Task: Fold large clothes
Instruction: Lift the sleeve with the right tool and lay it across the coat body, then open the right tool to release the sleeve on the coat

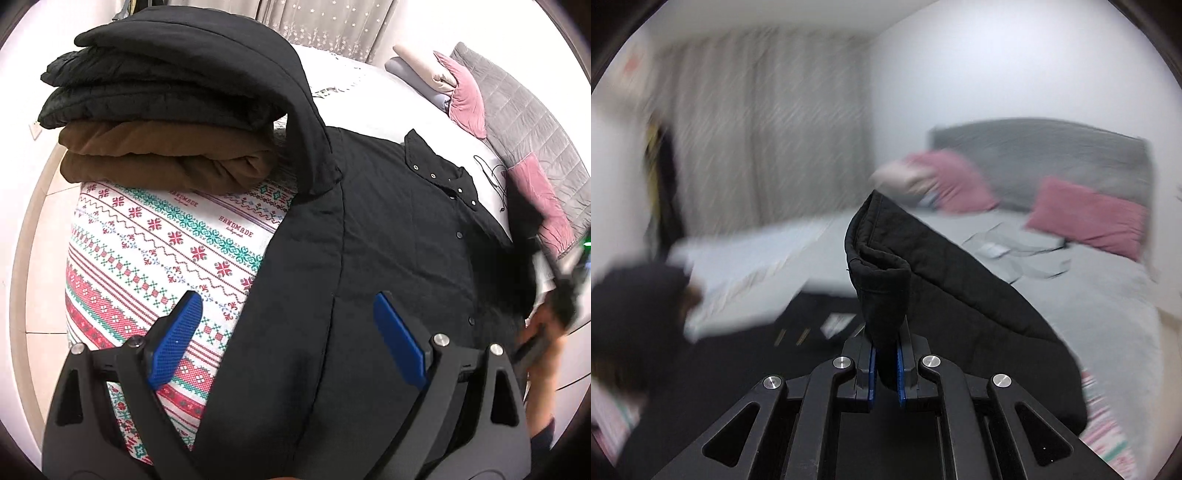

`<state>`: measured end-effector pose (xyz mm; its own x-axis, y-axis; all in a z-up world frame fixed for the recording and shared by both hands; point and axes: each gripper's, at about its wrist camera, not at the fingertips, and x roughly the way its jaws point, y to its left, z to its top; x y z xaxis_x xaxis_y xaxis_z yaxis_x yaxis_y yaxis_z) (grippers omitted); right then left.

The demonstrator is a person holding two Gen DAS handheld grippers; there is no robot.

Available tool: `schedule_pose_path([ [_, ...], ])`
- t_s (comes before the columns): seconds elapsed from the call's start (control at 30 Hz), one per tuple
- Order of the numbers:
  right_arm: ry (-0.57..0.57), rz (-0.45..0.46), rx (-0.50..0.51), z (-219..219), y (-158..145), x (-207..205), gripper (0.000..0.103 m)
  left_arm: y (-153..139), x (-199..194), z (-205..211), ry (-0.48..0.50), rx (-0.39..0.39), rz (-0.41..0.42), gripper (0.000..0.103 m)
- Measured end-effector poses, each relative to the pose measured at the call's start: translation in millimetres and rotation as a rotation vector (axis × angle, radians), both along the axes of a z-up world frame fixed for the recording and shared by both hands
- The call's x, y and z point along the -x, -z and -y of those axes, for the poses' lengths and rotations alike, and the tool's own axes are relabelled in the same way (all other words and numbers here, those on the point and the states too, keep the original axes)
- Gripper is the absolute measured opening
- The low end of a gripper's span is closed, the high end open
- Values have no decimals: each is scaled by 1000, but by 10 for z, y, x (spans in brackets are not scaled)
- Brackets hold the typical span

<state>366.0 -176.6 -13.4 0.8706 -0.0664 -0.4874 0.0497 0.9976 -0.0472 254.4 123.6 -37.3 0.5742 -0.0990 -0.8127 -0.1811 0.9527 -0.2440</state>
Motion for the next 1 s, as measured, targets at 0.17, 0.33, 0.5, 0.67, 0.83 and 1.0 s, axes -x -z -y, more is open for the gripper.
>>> schedule_pose_path([
  [0.17,-112,-208,160,-830,896,-12,8,-17,8,26,16,3,3,94],
  [0.33,-149,-312,82,-660,1078,-12,11,-23,11,62,27,7,6,94],
  [0.5,-164,-357,0,-523,1057,-73,12,4,-21,92,27,14,-2,94],
  [0.67,-146,-360,-124,-527,1027,-113,22,7,-12,105,32,-1,4,94],
  [0.83,-142,-396,-146,-629,1080,-269,29,12,-21,78,23,12,3,94],
  [1.0,-251,-421,-316,-669,1001,-221,36,13,-20,73,26,13,0,94],
])
